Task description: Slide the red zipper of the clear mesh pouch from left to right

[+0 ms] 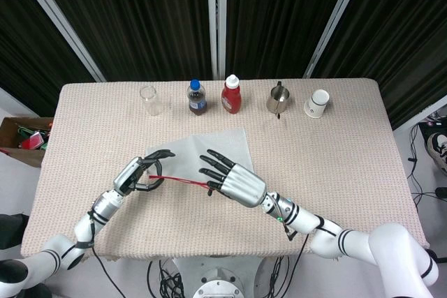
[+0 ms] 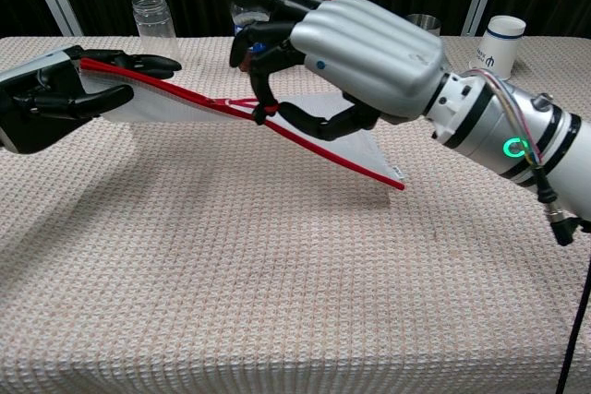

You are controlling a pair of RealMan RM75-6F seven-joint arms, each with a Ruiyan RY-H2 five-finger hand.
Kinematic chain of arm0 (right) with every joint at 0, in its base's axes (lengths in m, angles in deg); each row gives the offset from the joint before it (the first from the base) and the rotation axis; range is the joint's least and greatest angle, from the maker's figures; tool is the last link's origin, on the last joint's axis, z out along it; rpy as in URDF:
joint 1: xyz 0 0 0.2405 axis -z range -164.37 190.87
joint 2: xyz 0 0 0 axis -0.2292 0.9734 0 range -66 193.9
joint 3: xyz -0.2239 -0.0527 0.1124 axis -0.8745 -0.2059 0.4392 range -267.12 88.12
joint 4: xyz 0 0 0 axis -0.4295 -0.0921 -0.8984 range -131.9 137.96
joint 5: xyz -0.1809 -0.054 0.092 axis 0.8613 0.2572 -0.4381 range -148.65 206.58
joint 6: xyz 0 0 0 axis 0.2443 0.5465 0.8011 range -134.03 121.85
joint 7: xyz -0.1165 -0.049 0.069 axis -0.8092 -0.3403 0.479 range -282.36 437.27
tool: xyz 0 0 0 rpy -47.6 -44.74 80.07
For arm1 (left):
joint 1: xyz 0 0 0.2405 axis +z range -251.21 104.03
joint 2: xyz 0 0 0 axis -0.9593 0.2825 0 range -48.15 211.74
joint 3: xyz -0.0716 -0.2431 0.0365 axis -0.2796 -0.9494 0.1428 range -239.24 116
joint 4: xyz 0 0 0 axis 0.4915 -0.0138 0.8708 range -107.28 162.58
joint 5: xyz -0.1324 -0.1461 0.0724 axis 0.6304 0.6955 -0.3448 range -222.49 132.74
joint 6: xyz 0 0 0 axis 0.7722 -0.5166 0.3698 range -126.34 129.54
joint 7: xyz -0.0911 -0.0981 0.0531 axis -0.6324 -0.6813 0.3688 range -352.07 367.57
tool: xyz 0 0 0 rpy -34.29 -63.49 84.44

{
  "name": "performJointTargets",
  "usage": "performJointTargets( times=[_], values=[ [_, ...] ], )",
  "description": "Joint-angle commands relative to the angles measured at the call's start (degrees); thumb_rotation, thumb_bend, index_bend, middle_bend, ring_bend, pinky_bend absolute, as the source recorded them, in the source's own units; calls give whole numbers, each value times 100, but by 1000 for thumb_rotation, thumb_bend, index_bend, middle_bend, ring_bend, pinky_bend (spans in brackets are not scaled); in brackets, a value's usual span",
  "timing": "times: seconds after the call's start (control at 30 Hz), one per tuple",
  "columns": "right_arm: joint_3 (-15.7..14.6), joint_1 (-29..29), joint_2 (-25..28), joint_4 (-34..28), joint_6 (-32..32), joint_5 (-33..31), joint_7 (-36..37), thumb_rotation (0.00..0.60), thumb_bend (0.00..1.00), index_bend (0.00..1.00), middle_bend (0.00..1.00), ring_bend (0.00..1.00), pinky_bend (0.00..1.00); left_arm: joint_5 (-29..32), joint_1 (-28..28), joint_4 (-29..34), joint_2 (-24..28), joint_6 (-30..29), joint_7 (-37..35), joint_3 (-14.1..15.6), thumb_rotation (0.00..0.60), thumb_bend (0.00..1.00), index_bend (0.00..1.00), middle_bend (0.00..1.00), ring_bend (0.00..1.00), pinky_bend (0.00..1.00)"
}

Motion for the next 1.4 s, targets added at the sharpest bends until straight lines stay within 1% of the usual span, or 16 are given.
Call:
performJointTargets(
  times=[0.03, 0.47, 0.7, 0.87, 0.93, 0.97, 1.0, 1.03, 1.07, 1.1, 1.13, 1.2, 1.27, 1.33, 1.4],
  values=[
    [-96, 218, 243, -144, -149, 4, -115, 600, 536, 893, 244, 0, 0, 82, 55, -73, 11, 68, 14, -23, 600, 460, 647, 224, 106, 130],
    [-368, 1066, 1157, -663, -575, -64, -364, 600, 535, 894, 246, 0, 0, 351, 337, -307, 91, 322, 54, -69, 600, 462, 650, 224, 106, 131],
    [-401, 1327, 1328, -722, -671, -22, -344, 600, 536, 895, 246, 0, 0, 325, 427, -260, 133, 360, 157, -41, 600, 464, 652, 224, 106, 130],
    [-376, 1320, 1402, -836, -481, -7, -330, 600, 497, 884, 240, 0, 0, 239, 415, -209, 116, 330, 455, -30, 600, 463, 653, 224, 106, 130],
    [-389, 1297, 1529, -986, -210, -90, -386, 600, 435, 801, 208, 0, 0, 195, 399, -251, 99, 383, 942, 0, 600, 456, 639, 219, 105, 131],
    [-387, 1290, 1599, -1066, -66, -154, -466, 600, 379, 696, 174, 0, 0, 160, 387, -280, 100, 426, 1283, 32, 600, 446, 623, 214, 105, 130],
    [-381, 1289, 1681, -1167, 103, -249, -571, 600, 311, 566, 136, 0, 0, 113, 372, -308, 116, 488, 1719, 81, 600, 416, 578, 202, 105, 130],
    [-368, 1284, 1815, -1352, 376, -421, -719, 600, 224, 342, 79, 0, 0, 39, 342, -315, 168, 610, 2430, 163, 600, 370, 503, 181, 104, 130],
    [-357, 1273, 1930, -1519, 594, -563, -801, 600, 165, 187, 42, 0, 0, 4, 324, -273, 226, 708, 3023, 210, 600, 340, 443, 166, 102, 130],
    [-330, 1257, 2045, -1679, 794, -713, -858, 600, 129, 96, 21, 0, 0, 0, 315, -185, 295, 804, 3640, 230, 600, 292, 341, 142, 100, 130],
    [-270, 1233, 2186, -1839, 1022, -911, -920, 600, 92, 19, 4, 0, 0, 43, 317, 9, 404, 926, 4448, 220, 600, 265, 281, 131, 98, 129],
    [-120, 1192, 2397, -1980, 1317, -1242, -1000, 600, 63, 0, 0, 0, 0, 219, 350, 495, 645, 1115, 5696, 143, 600, 242, 244, 125, 97, 129],
    [29, 1173, 2514, -1956, 1410, -1434, -965, 600, 61, 0, 0, 0, 0, 431, 404, 947, 886, 1220, 6558, 43, 600, 230, 233, 125, 98, 128],
    [191, 1178, 2602, -1829, 1380, -1558, -826, 600, 62, 0, 0, 0, 0, 674, 494, 1355, 1159, 1202, 7473, -93, 600, 209, 230, 126, 98, 129],
    [280, 1228, 2650, -1752, 1238, -1567, -722, 600, 69, 0, 0, 0, 0, 890, 612, 1587, 1356, 1064, 8223, -228, 600, 184, 230, 131, 99, 129]
  ],
)
